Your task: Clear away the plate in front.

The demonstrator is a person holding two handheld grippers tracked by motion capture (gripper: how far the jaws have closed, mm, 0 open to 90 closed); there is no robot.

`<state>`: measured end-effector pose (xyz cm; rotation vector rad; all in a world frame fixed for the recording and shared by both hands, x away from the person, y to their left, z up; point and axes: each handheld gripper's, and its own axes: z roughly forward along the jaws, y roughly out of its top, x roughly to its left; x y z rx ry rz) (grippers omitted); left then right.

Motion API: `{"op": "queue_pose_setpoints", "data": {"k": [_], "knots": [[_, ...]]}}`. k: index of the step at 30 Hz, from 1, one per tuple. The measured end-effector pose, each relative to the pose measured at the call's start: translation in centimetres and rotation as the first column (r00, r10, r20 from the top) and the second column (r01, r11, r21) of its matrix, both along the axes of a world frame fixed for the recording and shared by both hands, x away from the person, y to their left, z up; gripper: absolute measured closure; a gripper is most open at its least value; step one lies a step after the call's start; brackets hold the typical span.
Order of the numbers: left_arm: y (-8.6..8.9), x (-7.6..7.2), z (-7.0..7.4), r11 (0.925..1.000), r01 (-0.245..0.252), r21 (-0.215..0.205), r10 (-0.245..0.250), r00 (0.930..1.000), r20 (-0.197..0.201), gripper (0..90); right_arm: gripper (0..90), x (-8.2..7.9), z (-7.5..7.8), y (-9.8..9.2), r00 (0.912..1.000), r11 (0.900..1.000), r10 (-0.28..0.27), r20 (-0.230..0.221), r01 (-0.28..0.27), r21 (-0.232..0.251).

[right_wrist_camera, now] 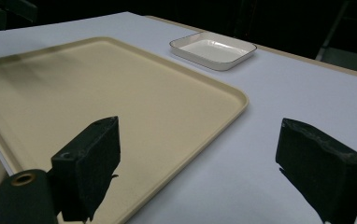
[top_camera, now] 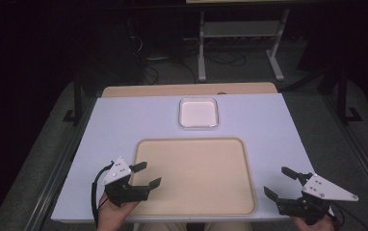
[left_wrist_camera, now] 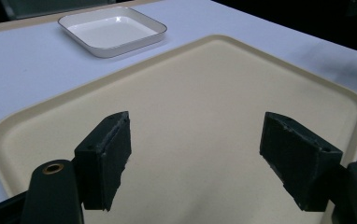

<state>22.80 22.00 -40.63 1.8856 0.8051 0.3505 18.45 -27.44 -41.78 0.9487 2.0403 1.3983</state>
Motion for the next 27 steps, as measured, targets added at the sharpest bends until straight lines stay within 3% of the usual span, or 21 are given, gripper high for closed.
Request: {"op": "queue_pose_setpoints", "data": {"k": [3,15,27], "knots": [[-0.1,0.0,0.1,0.9999,0.006,-0.012,-0.006,1.0,-0.006,23.5,13.0,0.0,0.0,0.0,1.0,1.0,-0.001,0.0,0.001,0.001],[-1.2,1.1,1.2,0.9997,0.024,0.008,-0.024,0.9997,0.0,22.7,13.0,0.0,0.0,-0.2,0.9998,1.0,-0.02,0.002,0.02,0.004],[-3.3,4.4,2.9,0.9967,0.062,0.053,-0.061,0.9981,-0.012,22.6,13.1,0.1,-0.2,-0.5,0.9989,0.999,-0.047,-0.001,0.047,0.014]]}}
